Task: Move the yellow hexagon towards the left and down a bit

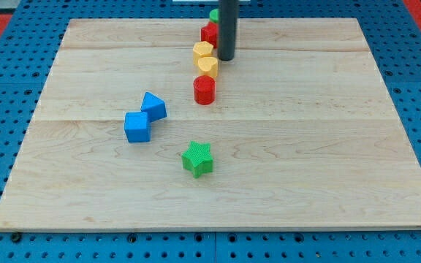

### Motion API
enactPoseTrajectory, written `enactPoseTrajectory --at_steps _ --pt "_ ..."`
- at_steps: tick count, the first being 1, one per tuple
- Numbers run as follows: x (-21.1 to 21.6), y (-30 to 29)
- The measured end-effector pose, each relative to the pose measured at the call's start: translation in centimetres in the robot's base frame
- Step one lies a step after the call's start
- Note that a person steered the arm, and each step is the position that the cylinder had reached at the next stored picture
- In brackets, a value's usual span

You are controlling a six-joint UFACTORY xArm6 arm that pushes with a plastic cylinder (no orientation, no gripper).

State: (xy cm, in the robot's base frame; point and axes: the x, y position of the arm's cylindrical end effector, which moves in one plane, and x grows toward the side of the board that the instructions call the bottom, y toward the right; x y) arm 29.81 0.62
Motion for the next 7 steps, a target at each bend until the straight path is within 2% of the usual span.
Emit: enactPoseTrajectory --at_steps 1,2,3,5,6,7 --pt "-0.1 -2.7" --pt "-1.8 0.2" --pt "-2.0 -0.7" --pt "-2.4 -10.0" --pt "-0.1 -11.5" --pt "-3.5 -9.7"
